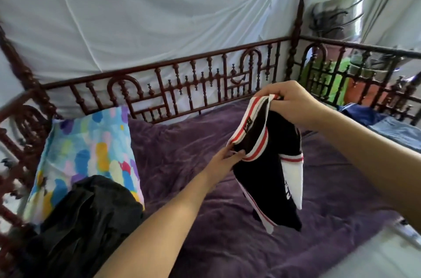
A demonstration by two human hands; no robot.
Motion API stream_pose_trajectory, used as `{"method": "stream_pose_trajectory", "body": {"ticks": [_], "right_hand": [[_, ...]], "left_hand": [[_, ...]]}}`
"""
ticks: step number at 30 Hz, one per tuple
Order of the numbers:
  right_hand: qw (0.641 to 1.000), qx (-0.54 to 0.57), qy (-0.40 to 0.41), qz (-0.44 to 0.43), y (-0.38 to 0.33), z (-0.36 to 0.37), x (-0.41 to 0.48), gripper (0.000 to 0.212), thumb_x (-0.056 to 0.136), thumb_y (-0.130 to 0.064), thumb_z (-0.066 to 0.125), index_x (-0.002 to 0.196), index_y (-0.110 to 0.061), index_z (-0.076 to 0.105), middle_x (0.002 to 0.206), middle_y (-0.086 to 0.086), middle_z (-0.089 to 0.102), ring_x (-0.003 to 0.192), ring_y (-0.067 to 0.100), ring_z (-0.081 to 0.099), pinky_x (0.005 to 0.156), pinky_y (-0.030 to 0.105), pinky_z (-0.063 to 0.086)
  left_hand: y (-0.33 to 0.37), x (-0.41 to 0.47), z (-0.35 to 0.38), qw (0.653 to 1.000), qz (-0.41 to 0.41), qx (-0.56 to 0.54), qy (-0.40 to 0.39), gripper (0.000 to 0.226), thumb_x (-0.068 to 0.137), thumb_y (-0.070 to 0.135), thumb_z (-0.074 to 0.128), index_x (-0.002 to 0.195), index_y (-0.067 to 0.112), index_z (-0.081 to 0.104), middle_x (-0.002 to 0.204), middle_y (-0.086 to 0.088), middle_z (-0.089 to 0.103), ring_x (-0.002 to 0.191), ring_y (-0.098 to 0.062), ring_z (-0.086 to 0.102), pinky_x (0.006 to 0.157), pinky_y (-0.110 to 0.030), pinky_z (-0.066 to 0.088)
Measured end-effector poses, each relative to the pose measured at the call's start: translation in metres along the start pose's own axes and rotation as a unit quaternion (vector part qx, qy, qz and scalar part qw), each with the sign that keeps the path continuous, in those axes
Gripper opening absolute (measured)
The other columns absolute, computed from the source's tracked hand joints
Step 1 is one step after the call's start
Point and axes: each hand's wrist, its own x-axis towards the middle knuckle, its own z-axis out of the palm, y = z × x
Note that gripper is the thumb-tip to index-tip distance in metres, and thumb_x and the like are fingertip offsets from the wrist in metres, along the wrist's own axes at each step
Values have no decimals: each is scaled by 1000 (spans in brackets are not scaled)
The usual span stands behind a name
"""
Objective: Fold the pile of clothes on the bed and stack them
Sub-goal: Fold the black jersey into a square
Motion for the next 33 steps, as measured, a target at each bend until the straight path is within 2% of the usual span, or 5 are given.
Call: {"method": "stream_pose_trajectory", "body": {"ticks": [5,11,16,22,33], "right_hand": [[994,39,75,66,9,-38,-1,28,84,1,61,81,-23,75,75,-3,72,68,5,66,67,17,55],[979,1,149,140,40,-85,-10,12,76,-6,76,79,-18,74,62,-9,66,57,2,60,59,16,52],[977,16,139,158,46,-95,-6,15,70,-7,81,70,-19,72,57,-8,64,53,4,57,50,13,46],[980,38,4,194,39,-90,-4,15,67,-15,83,76,-21,73,74,0,72,68,13,70,55,16,50],[918,287,-80,262,81,-31,-27,22,75,-20,78,95,-14,72,98,11,72,87,21,70,72,28,57]], "left_hand": [[16,49,-4,975,73,120,174,20,72,5,63,52,7,60,54,4,52,55,-13,43,52,-25,33],[103,72,-75,977,114,1,180,14,88,6,57,81,11,67,80,-9,67,75,-21,63,72,-33,52],[163,59,-100,979,193,64,6,17,89,2,61,102,13,63,81,-4,70,70,-14,67,61,-21,54],[174,56,-134,934,65,313,-158,45,65,23,87,107,18,70,99,-4,73,86,-11,70,68,-16,51],[164,139,-193,815,89,570,47,25,70,3,76,68,22,59,72,-3,64,68,-18,56,63,-31,43]]}}
